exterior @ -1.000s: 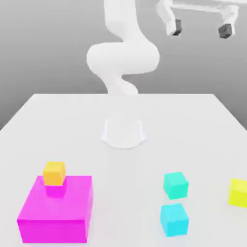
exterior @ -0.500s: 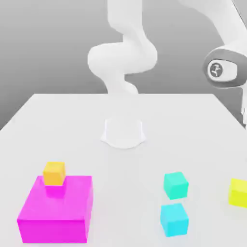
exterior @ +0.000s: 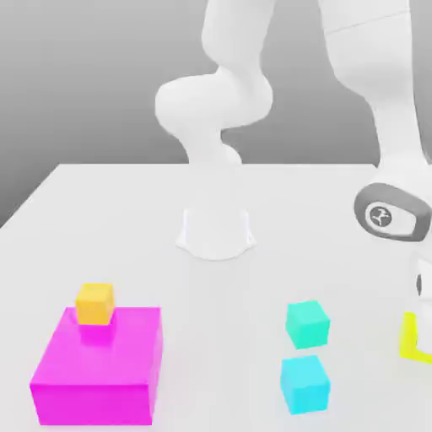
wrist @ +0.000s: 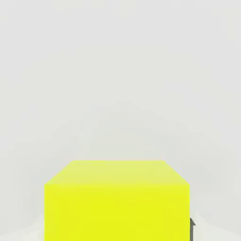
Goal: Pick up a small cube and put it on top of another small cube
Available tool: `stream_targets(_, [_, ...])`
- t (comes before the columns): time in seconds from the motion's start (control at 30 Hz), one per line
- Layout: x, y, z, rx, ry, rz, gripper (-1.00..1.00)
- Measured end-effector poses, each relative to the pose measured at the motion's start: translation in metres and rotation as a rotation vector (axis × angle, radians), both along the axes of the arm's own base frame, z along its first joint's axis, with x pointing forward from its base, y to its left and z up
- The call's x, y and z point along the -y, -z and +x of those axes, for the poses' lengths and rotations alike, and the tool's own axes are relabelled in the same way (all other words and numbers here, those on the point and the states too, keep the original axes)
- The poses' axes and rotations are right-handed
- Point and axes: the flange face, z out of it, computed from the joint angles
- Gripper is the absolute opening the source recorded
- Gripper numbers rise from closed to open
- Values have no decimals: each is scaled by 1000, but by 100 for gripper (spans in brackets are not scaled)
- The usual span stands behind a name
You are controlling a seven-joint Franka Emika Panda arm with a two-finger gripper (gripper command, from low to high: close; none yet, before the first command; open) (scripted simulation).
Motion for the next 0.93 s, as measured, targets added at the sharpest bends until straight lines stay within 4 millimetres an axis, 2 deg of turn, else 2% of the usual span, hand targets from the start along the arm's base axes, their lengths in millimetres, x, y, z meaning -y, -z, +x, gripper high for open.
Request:
stream_targets(0.13, [2, -46, 0, 0, 5, 0, -100])
stream_targets(0.17, [11, -55, 0, -1, 31, 1, -100])
stream_targets(0.27, [48, -74, -1, -5, 140, 5, -100])
stream_targets(0.37, [93, -89, -1, -6, 277, 6, -100])
stream_targets(0.53, [153, -105, -21, -4, 464, 3, -100])
stream_targets(0.6, [173, -105, -29, -1, 532, 0, -100])
stream_targets(0.63, [177, -100, -30, 0, 547, -1, -100])
stream_targets(0.83, [182, -49, -31, 1, 562, -2, -100])
stream_targets(0.87, [183, -44, -32, 1, 564, -1, 100])
stream_targets(0.93, [182, -44, -32, 1, 561, -1, 100])
